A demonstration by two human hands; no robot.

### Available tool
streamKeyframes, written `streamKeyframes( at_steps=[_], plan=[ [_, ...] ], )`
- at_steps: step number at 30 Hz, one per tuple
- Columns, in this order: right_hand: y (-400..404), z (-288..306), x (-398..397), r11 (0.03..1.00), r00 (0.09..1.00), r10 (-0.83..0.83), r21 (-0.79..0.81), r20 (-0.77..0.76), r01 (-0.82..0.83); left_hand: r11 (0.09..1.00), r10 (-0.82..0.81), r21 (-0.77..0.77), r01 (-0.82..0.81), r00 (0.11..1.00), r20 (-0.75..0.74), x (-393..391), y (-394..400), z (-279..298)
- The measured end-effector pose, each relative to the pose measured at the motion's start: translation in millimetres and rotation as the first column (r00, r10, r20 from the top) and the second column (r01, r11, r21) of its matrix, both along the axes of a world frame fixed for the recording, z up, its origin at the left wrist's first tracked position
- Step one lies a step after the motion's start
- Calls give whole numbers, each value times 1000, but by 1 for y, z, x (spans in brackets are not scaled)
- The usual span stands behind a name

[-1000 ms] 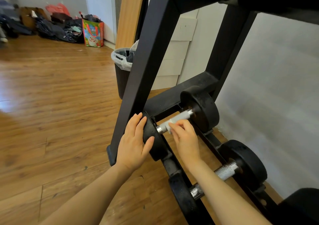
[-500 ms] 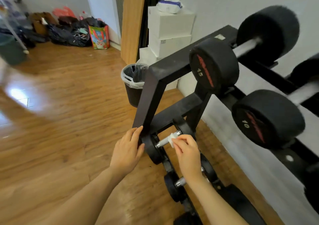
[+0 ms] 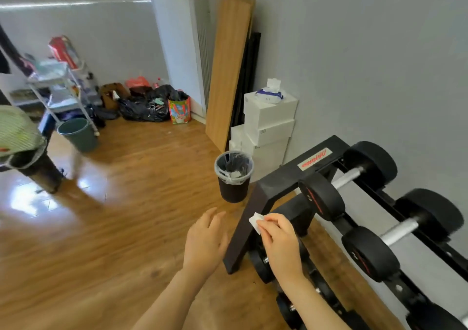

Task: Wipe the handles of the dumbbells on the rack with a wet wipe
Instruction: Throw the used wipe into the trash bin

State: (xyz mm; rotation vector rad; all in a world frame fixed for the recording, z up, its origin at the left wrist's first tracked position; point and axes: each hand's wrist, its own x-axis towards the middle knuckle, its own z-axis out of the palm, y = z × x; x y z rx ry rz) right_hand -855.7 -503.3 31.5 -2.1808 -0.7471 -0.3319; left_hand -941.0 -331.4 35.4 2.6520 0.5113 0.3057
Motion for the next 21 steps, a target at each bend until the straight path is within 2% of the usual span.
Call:
streamKeyframes(
  at_steps=[5, 10, 16, 21],
  plan=[
    [31, 36, 1, 999, 999, -49, 16, -6, 49, 999, 35, 13, -36, 997, 71, 13, 39, 38],
    [57, 45, 23, 999, 999, -39, -34, -4, 39, 999, 31, 22, -33, 996, 86, 32, 69, 43],
    [99, 38, 91, 998, 999, -51, -42, -17, 50, 983, -82, 171, 68, 994, 78, 93, 116, 35],
    [142, 25, 169, 996, 988, -90, 0, -125, 91, 973, -101, 212, 87, 993, 57, 179, 162, 39]
  ],
)
